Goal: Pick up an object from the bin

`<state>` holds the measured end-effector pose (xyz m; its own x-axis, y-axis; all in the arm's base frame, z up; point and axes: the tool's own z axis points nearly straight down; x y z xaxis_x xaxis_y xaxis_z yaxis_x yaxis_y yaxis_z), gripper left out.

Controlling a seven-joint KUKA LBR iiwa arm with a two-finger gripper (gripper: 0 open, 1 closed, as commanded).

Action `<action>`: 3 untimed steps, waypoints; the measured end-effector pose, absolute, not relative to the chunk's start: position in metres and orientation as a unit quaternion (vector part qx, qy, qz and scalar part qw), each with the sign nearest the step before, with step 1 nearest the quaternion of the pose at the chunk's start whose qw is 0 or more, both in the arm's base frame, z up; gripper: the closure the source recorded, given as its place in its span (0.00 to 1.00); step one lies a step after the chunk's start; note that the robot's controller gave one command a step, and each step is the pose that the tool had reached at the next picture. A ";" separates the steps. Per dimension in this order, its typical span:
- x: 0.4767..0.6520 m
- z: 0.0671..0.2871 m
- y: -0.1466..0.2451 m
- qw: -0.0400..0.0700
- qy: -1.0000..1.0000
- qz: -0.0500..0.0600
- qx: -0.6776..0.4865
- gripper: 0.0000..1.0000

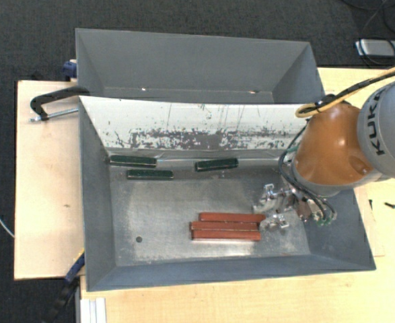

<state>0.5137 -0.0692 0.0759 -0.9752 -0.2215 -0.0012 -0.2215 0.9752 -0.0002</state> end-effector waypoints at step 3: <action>0.529 0.215 -0.075 0.003 0.991 0.000 -0.137 0.00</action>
Offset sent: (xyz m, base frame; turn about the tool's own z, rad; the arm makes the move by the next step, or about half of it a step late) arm 0.0000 0.0000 0.0000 0.0000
